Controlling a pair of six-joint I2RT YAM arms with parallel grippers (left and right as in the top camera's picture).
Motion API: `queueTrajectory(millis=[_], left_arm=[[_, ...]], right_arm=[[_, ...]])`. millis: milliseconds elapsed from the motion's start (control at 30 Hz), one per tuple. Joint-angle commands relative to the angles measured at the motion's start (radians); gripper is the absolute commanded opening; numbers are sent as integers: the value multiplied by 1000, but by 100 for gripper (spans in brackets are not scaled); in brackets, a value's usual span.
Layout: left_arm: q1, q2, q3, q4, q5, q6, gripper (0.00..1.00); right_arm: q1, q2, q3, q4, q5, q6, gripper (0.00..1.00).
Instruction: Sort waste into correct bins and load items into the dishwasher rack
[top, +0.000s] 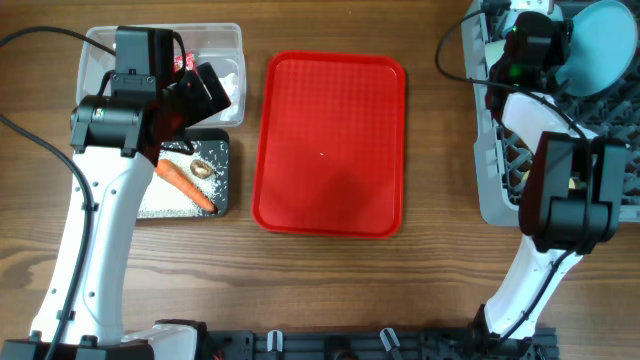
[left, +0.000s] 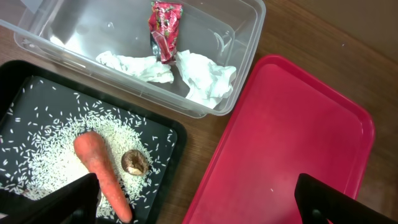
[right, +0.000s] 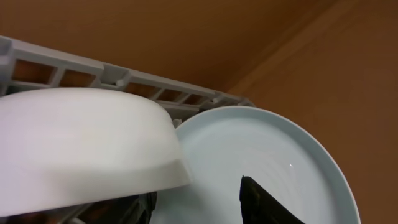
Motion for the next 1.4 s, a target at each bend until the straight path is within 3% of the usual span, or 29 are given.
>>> queueTrajectory(millis=[0, 200, 400, 667, 767, 900, 933, 1133, 1200, 1367], left_arm=[[6, 2, 3, 2, -17, 1, 100], [6, 2, 3, 2, -17, 1, 100], [6, 2, 3, 2, -18, 1, 100], [6, 2, 3, 2, -17, 1, 100], [6, 2, 3, 2, -17, 1, 100], [6, 2, 3, 2, -17, 1, 100], [6, 2, 3, 2, -17, 1, 100], [6, 2, 3, 2, -17, 1, 100], [6, 2, 3, 2, -17, 1, 100], [6, 2, 3, 2, -17, 1, 100]], right_arm=[[37, -38, 6, -7, 7, 22, 48], [37, -101, 6, -14, 39, 22, 51], [37, -139, 6, -16, 40, 30, 62], [37, -169, 6, -34, 56, 54, 68], [37, -178, 6, -39, 77, 97, 77], [46, -207, 6, -104, 71, 231, 100], [50, -216, 6, -129, 61, 263, 100], [128, -331, 6, -351, -194, 436, 100], [214, -462, 6, -481, -427, 444, 100], [301, -620, 6, -656, -728, 444, 100]])
